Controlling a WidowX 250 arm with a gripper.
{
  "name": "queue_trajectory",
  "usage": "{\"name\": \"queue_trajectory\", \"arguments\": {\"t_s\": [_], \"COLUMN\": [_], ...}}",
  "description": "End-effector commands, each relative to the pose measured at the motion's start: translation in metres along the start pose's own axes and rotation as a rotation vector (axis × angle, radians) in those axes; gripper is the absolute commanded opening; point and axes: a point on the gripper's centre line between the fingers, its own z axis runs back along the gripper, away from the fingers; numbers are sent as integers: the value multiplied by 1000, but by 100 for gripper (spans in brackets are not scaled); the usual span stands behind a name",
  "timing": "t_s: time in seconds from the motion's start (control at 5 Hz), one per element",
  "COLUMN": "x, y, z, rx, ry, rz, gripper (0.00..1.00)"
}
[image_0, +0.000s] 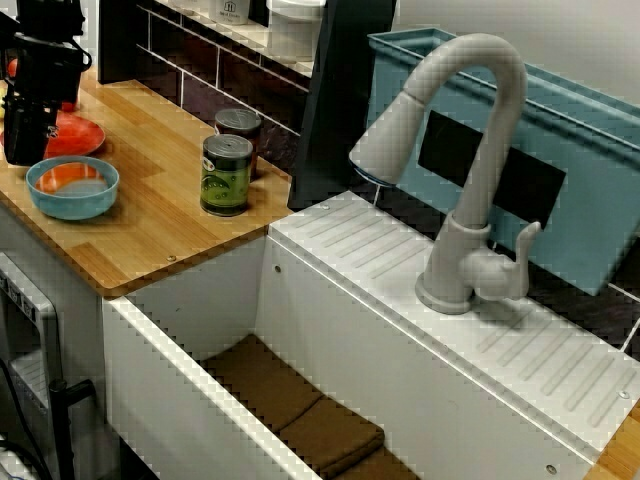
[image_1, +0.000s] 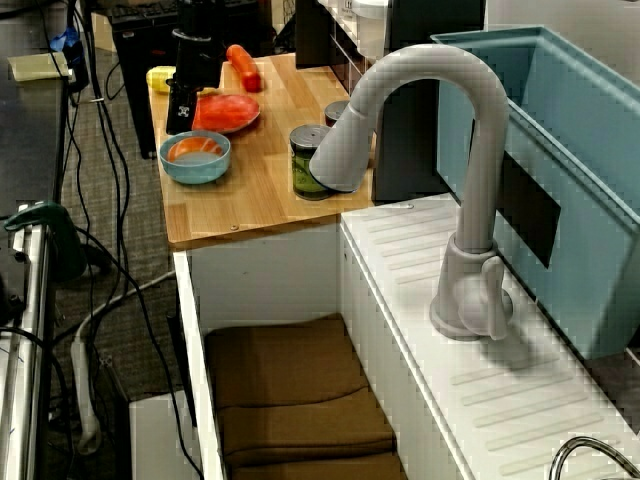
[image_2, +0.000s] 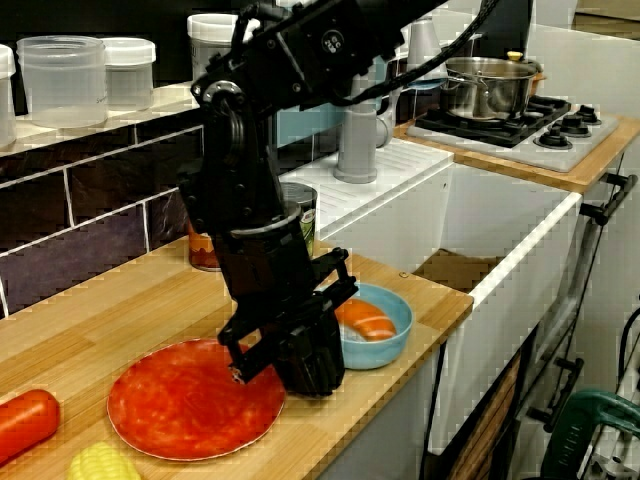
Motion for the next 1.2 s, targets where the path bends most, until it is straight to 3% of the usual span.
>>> {"name": "queue_trajectory", "arguments": {"t_s": [0.0, 0.2, 0.4, 0.6, 0.8, 1.0], "x": [-7, -4, 2, 18, 30, 38], "y": [-15, -30, -47, -66, -75, -87], "z": [0, -1, -1, -2, -6, -6], "rx": [-2, -32, -92, -142, -171, -187], "ry": [-8, -15, -51, -65, -53, -71], "rz": [-7, -14, -4, 35, 52, 58], "gripper": [0, 0, 0, 0, 0, 0]}}
